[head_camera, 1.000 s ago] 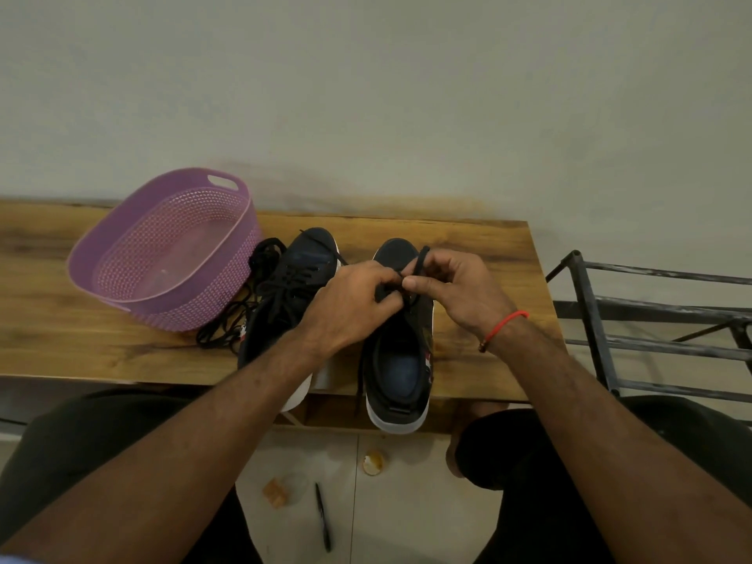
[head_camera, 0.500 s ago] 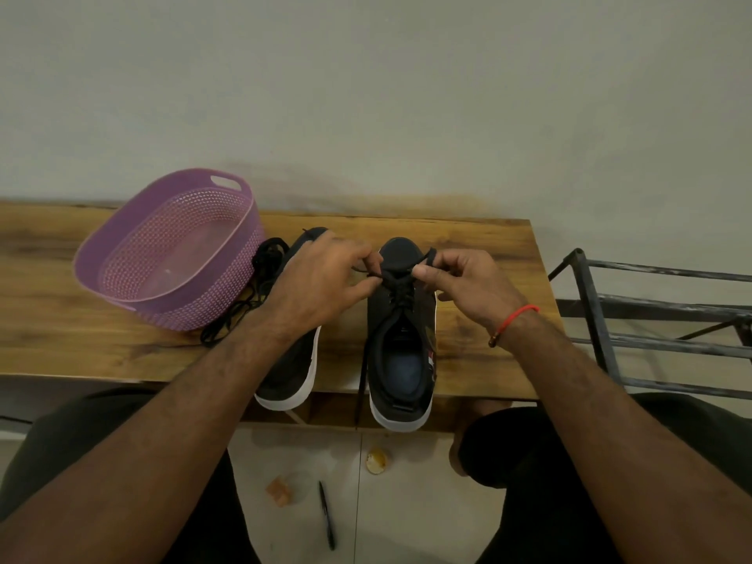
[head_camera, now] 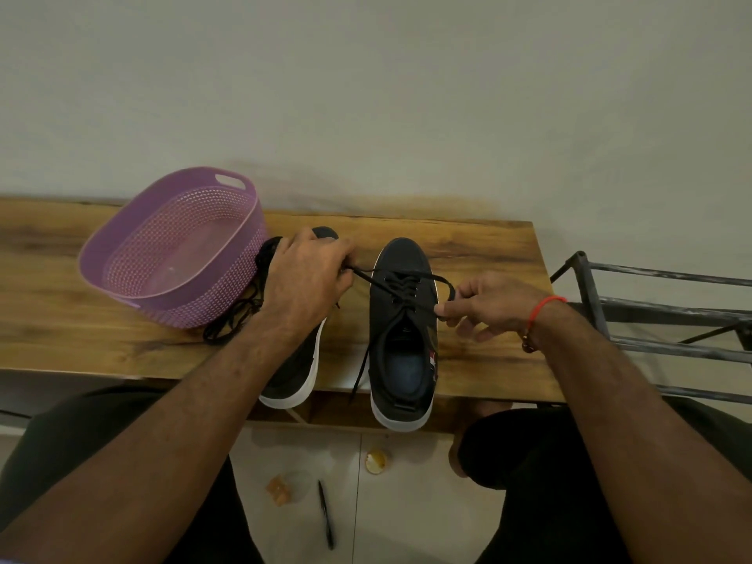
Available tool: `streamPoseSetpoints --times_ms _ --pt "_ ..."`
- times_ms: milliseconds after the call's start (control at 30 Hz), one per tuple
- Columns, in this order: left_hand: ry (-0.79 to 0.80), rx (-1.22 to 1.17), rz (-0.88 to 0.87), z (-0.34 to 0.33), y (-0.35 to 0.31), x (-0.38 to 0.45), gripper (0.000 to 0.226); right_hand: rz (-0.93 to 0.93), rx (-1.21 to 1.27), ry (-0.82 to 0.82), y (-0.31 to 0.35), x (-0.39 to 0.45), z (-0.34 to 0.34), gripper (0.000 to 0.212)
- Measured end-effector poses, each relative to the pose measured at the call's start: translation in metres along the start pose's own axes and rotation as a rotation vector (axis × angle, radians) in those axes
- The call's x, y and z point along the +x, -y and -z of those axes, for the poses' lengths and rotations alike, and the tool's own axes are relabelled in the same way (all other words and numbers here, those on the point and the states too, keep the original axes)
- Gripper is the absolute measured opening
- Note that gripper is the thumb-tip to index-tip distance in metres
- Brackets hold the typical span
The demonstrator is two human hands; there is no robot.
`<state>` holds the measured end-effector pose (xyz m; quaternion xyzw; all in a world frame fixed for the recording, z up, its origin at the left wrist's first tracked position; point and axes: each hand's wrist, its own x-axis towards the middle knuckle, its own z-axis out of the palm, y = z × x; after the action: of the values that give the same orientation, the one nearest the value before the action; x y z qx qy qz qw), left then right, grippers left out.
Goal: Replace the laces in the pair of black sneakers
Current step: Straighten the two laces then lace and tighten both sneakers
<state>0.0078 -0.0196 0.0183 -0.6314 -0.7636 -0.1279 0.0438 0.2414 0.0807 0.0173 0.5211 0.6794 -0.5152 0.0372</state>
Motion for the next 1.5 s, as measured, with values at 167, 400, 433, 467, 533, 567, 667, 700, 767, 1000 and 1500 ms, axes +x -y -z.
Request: streamPoseSetpoints --times_ms 167,400,433,467,533,567,667,700,767,1000,1500 --pt "0.021 0.020 0.029 -0.010 -0.004 -0.001 0.014 -0.065 -0.045 0.027 0.000 -0.001 -0.006 0.012" --pt "0.177 0.061 -0.026 -0.015 -0.001 -0.003 0.038 0.002 0.741 -0.191 0.002 0.001 -0.007 0.006" --pt "0.155 0.042 -0.044 -0.014 -0.002 -0.004 0.047 0.048 0.910 -0.212 0.004 0.001 -0.004 0.004" --pt "0.121 0.008 -0.061 -0.012 -0.004 -0.005 0.053 0.092 1.044 -0.232 0.007 0.001 -0.001 0.003" --pt "0.068 -0.095 -0.084 -0.009 -0.011 -0.007 0.051 0.164 1.227 -0.280 0.010 0.001 0.005 0.005" --pt "0.061 -0.164 -0.099 -0.010 -0.015 -0.007 0.043 0.187 1.277 -0.307 0.010 0.002 0.008 0.006" --pt "0.074 -0.498 -0.062 -0.016 -0.027 -0.008 0.022 0.220 1.224 -0.378 0.008 0.002 0.011 0.015" --pt "0.089 -0.628 -0.007 -0.015 -0.032 -0.008 0.026 0.240 1.123 -0.370 0.009 0.002 0.010 0.017" --pt "0.168 -0.824 0.123 -0.006 -0.045 -0.008 0.036 0.301 0.875 -0.258 0.012 -0.002 0.005 0.018" --pt "0.259 -1.387 0.458 0.001 -0.063 -0.005 0.025 0.348 0.343 0.151 0.020 -0.014 -0.013 0.031" --pt "0.334 -1.143 0.117 -0.013 -0.078 -0.018 0.017 0.329 1.299 -0.102 0.018 -0.001 0.013 0.011"
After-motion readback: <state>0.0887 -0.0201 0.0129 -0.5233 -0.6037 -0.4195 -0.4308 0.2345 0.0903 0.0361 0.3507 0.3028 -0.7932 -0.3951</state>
